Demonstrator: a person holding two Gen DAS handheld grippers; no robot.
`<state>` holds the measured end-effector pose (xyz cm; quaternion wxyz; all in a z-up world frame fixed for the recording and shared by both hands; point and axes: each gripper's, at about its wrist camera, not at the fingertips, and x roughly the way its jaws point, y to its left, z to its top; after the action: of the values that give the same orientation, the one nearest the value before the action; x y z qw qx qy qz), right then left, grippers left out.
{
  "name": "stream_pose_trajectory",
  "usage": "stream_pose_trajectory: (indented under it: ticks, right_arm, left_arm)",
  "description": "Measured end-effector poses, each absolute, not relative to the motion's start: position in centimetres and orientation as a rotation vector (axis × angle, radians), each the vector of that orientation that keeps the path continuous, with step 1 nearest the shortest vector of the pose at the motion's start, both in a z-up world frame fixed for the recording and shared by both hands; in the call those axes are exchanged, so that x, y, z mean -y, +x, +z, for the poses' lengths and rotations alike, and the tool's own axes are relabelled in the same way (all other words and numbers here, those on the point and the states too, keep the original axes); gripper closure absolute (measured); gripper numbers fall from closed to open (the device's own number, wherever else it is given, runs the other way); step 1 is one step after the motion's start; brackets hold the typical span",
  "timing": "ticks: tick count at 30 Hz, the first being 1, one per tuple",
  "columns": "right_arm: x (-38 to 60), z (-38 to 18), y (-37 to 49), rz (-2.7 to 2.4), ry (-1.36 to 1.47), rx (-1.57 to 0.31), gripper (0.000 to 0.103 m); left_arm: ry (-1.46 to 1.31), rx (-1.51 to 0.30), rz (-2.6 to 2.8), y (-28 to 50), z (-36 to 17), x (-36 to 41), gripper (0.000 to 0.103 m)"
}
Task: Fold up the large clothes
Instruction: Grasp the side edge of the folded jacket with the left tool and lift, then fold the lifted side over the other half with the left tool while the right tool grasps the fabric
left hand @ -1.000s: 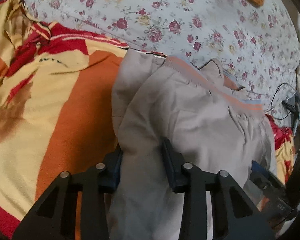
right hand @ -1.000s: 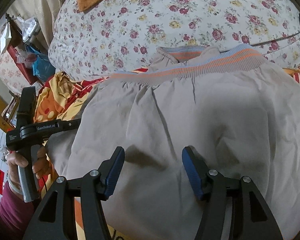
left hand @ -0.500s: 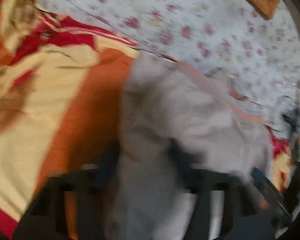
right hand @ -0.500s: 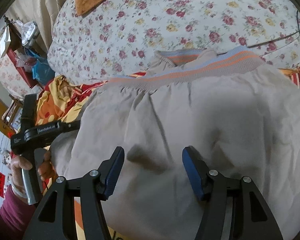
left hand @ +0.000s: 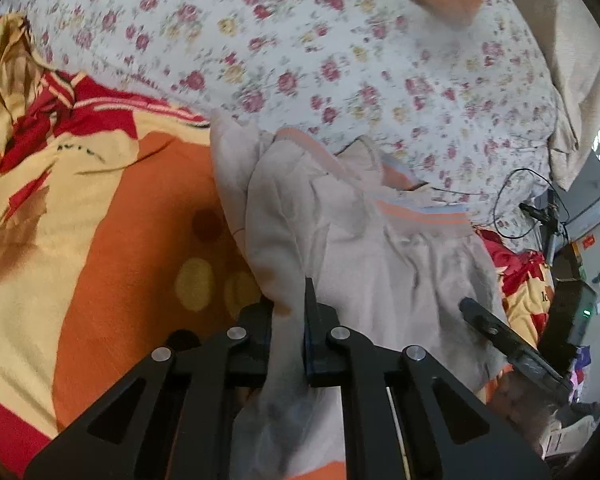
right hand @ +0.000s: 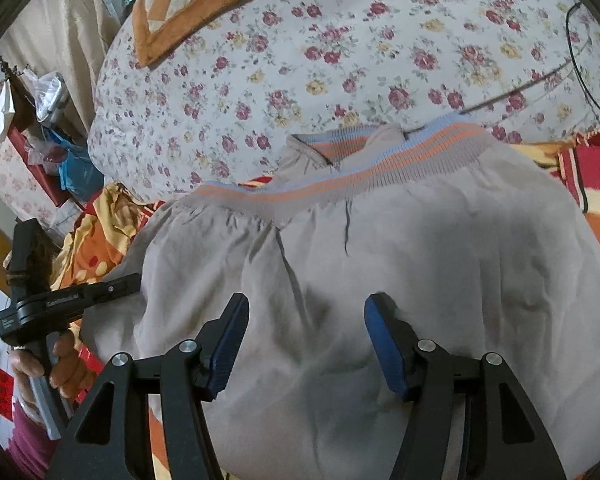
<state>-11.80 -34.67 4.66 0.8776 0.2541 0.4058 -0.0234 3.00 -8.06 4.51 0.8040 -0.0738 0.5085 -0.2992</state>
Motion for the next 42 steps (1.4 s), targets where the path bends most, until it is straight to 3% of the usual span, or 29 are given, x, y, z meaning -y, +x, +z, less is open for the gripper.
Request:
stream_pose_trajectory:
  ticks: [4, 8, 12, 18, 23, 26, 28, 29, 35, 40, 42]
  right_arm:
    - [34.3, 1.3, -10.1, -0.114, 0.438, -0.995, 0.050]
    - [34.8, 3.5, -11.4, -0.093, 0.482, -0.967, 0.050]
    - [39.5, 5.8, -14.1, -0.178, 0.639, -0.854, 0.037]
    - [47.0, 1.2, -17.6, -0.107, 1.184, -0.731, 0.035]
    - [48.0, 1.4, -18.7, -0.082, 1.261, -0.665, 0.035]
    - [47.7, 1.8, -18.6, -0.073, 1.242, -0.663, 0.032]
    - [47.3, 2.3, -18.5, -0.062, 1.218, -0.661, 0.029]
    - [47.2, 2.6, -18.4, -0.060, 1.207, -0.658, 0.029]
    - [45.1, 5.7, -17.3, -0.003, 1.027, -0.635, 0.017]
    - [42.1, 6.8, -13.3, 0.002, 0.814, -0.712, 0.004]
    - [41.2, 5.9, -11.1, -0.006, 0.758, -0.779, 0.004]
  left_arm:
    - [-0.145, -1.058, -0.684, 1.4, 6.9, 9.4, 0.096]
    - [-0.113, -1.022, -0.769, -1.2, 9.5, 12.1, 0.096]
    - [-0.025, -0.995, -0.869, -4.1, 11.1, 18.0, 0.096]
    - [0.092, -1.066, -0.938, -7.4, 7.5, 26.6, 0.097]
    - [0.156, -1.107, -0.921, -8.9, 4.4, 28.7, 0.096]
    - [0.152, -1.099, -0.957, -9.6, 5.4, 28.1, 0.080]
    - [0.108, -1.130, -1.026, -9.6, 6.6, 27.1, 0.045]
    - [0.078, -1.140, -1.056, -9.6, 7.5, 26.3, 0.039]
    - [0.079, -0.992, -0.921, -8.6, 11.0, 20.0, 0.035]
    - [0.075, -1.068, -0.816, -7.1, 6.9, 17.6, 0.035]
    - [0.061, -1.130, -0.818, -7.2, 4.5, 18.1, 0.035]
